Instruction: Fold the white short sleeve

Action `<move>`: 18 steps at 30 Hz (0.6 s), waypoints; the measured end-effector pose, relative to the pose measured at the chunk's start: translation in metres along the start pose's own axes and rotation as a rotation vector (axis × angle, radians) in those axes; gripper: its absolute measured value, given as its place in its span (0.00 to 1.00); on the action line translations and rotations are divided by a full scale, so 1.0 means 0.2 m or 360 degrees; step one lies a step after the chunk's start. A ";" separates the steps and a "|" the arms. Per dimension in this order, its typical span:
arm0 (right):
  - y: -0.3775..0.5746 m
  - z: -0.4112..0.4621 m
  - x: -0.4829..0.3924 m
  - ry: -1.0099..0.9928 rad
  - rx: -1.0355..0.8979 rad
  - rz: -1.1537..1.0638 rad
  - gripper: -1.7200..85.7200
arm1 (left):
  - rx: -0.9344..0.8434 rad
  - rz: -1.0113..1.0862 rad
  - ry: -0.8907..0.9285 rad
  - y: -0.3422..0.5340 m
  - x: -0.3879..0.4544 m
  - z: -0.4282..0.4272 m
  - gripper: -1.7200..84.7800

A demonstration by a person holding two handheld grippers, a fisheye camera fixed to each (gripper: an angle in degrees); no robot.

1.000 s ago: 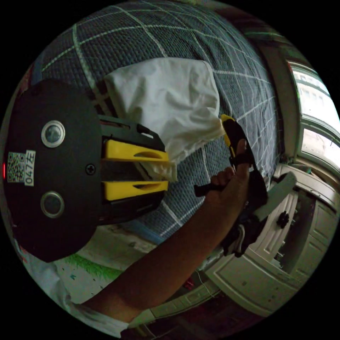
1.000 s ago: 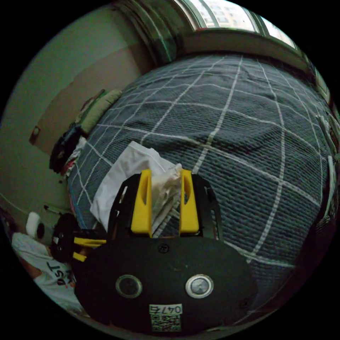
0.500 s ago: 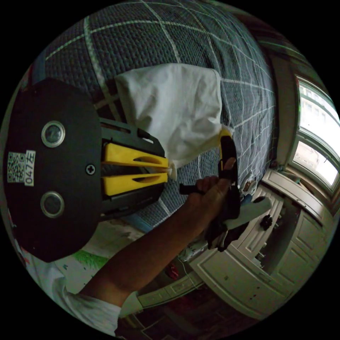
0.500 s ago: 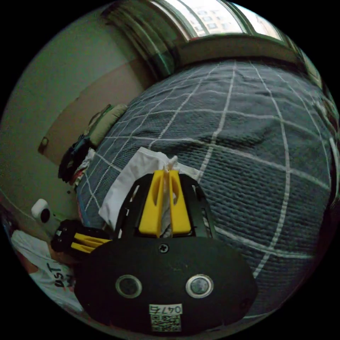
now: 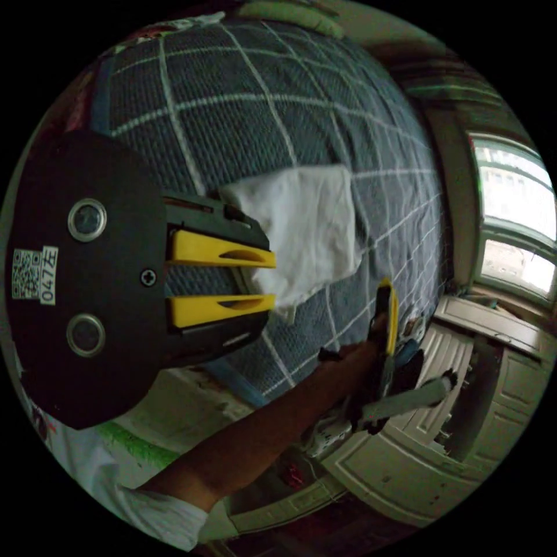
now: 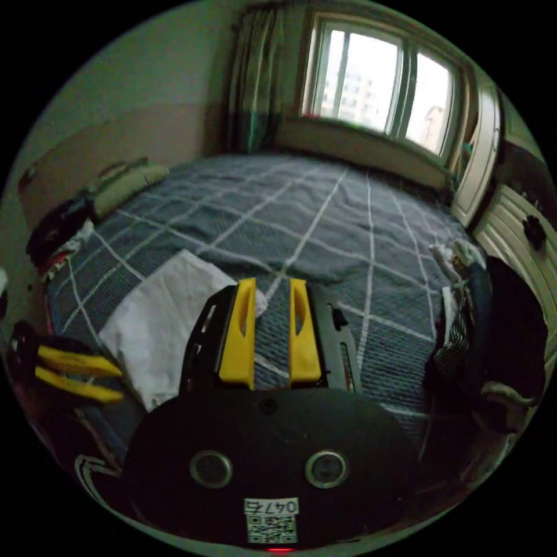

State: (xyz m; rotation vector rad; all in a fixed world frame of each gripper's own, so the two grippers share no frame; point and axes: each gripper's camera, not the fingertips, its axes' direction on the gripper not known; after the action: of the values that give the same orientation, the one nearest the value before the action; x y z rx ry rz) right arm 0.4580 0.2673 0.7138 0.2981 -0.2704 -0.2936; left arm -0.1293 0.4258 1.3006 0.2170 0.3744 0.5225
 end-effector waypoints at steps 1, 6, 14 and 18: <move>0.00 -0.06 -0.05 -0.0082 0.0034 -0.0042 0.05 | 0.0060 -0.0014 -0.0051 -0.02 -0.06 -0.05 0.09; 0.09 -0.20 -0.35 -0.0439 -0.0307 -0.0256 0.03 | -0.0115 0.0067 -0.0102 -0.19 -0.27 -0.01 0.04; 0.41 -0.33 -0.57 -0.0159 -0.0456 -0.0292 0.03 | -0.0343 0.0123 -0.0115 -0.16 -0.36 0.10 0.02; 0.42 -0.48 -0.56 -0.0213 -0.0367 -0.0186 0.03 | -0.0270 0.0109 -0.0096 -0.18 -0.38 0.00 0.01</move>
State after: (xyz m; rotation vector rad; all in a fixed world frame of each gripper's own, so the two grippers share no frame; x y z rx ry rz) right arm 0.4037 0.4029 0.6283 0.0665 -0.3481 -0.4572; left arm -0.1746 0.3560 1.3125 0.0816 0.2630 0.6109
